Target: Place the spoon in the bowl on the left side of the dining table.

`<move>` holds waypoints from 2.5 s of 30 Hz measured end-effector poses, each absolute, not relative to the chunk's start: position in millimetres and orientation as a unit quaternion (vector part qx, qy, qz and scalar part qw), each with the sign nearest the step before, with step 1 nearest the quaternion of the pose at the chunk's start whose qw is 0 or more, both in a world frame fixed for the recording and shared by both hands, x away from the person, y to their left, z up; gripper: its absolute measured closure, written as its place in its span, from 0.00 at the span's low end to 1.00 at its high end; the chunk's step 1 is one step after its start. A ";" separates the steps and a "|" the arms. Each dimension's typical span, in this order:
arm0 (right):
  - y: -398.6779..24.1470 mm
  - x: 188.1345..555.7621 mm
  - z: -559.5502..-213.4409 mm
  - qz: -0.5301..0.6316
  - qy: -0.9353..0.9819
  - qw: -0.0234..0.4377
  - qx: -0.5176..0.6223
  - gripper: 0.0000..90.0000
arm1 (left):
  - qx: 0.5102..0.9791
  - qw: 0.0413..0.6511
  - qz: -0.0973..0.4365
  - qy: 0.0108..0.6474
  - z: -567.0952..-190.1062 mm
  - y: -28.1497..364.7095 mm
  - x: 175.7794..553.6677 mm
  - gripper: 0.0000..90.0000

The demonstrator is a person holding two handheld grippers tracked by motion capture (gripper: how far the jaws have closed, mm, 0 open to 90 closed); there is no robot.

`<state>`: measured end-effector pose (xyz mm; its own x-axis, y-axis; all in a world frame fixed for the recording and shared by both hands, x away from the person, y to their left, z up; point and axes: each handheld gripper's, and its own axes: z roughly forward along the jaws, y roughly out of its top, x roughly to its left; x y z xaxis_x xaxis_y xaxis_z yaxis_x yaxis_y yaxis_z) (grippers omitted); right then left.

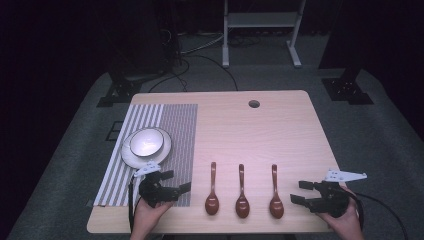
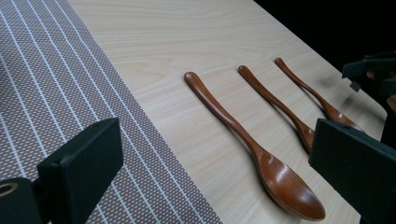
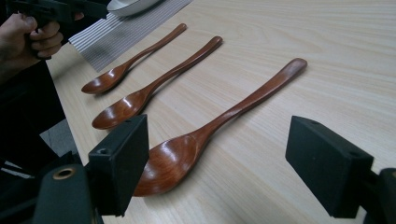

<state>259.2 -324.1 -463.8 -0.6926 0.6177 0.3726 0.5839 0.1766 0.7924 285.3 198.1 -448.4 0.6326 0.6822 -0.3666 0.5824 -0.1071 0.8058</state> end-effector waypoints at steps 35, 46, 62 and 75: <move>-221.4 292.4 -436.3 0.505 0.808 -0.082 0.292 0.30 | 0.747 0.514 0.025 0.421 -451.2 193.6 289.7 0.02; -188.1 297.7 -444.3 0.485 0.822 -0.120 0.273 0.39 | 0.748 0.514 0.021 0.419 -451.2 192.3 289.8 0.03; -127.6 292.7 -448.3 0.431 0.862 -0.146 0.221 0.63 | 0.753 0.506 0.012 0.421 -453.2 189.2 292.9 0.03; -85.5 291.9 -458.3 0.394 0.884 -0.161 0.193 0.79 | 0.752 0.505 0.010 0.423 -454.6 190.4 294.4 0.03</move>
<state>291.9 -85.5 -458.3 -0.8740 0.2133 0.4367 0.4674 0.6150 0.6351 294.4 190.4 -454.6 0.6412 0.6471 -0.4125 0.6273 -0.1323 0.7675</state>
